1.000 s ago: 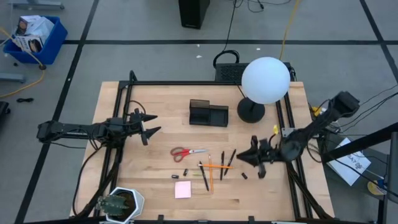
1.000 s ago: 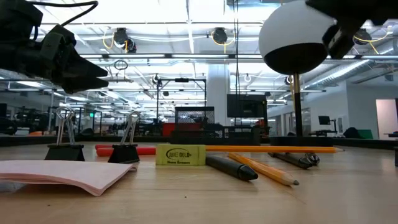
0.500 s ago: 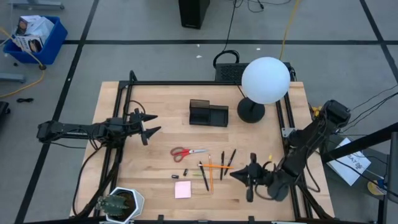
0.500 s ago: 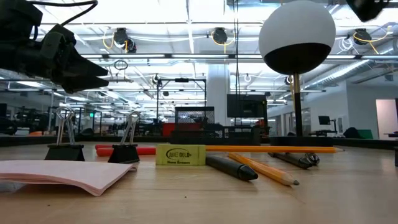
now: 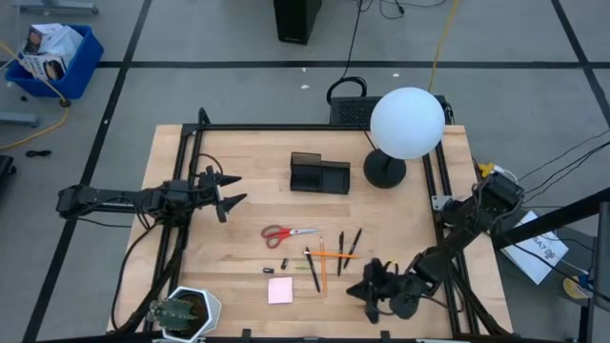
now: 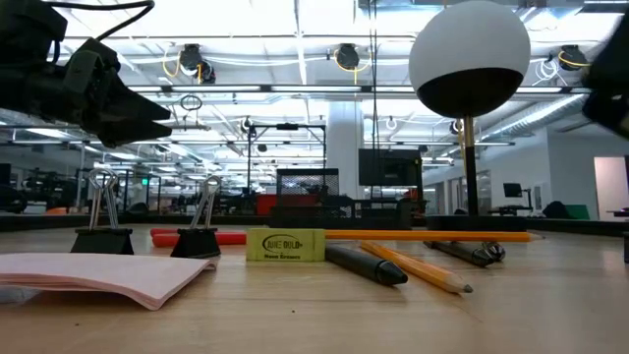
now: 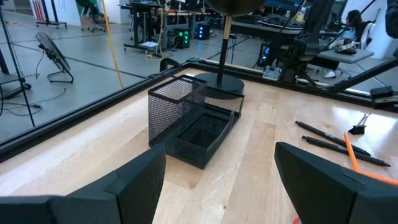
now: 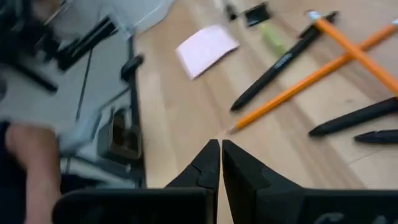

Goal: Pick and place office supplies into organizer
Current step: Put the right black binder clip into the black desk organizer

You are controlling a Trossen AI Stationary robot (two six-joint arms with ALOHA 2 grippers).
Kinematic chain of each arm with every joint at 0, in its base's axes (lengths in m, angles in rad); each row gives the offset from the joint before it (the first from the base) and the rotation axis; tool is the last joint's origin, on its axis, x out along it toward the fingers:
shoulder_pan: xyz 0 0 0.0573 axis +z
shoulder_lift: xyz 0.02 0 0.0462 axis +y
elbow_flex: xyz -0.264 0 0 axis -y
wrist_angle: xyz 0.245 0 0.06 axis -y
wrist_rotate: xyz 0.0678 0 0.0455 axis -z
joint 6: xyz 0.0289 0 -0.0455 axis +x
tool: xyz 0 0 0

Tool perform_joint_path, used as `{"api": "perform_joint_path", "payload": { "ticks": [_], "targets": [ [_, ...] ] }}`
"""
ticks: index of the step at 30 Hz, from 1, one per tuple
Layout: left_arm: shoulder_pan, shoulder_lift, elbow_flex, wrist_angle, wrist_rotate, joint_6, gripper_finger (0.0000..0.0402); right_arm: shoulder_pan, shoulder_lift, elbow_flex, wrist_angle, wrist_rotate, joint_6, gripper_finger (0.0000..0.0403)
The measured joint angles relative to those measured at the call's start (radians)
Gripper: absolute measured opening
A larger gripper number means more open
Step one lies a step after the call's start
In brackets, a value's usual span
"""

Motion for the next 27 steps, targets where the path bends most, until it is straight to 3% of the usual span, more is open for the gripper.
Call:
{"api": "perform_joint_path", "payload": {
  "ticks": [6, 15, 19, 22, 27],
  "targets": [
    [0.000, 0.000, 0.000, 0.000, 0.000, 0.000, 0.0306, -0.005, -0.019, 0.101, -0.139, 0.037, 0.001, 0.0002],
    [0.000, 0.000, 0.000, 0.000, 0.000, 0.000, 0.0306, 0.000, -0.023, 0.413, -0.883, 0.031, 0.260, 0.0001],
    [0.000, 0.000, 0.000, 0.000, 0.000, 0.000, 0.0306, 0.000, 0.001, 0.447, -1.069, -0.091, 0.415, 0.0000],
    [0.000, 0.000, 0.000, 0.000, 0.000, 0.000, 0.0306, -0.009, 0.033, 0.447, -1.175, -0.258, 0.526, 0.0000],
    [0.000, 0.000, 0.000, 0.000, 0.000, 0.000, 0.0306, -0.035, 0.053, 0.446, -1.181, -0.392, 0.567, 0.0000]
  ]
}}
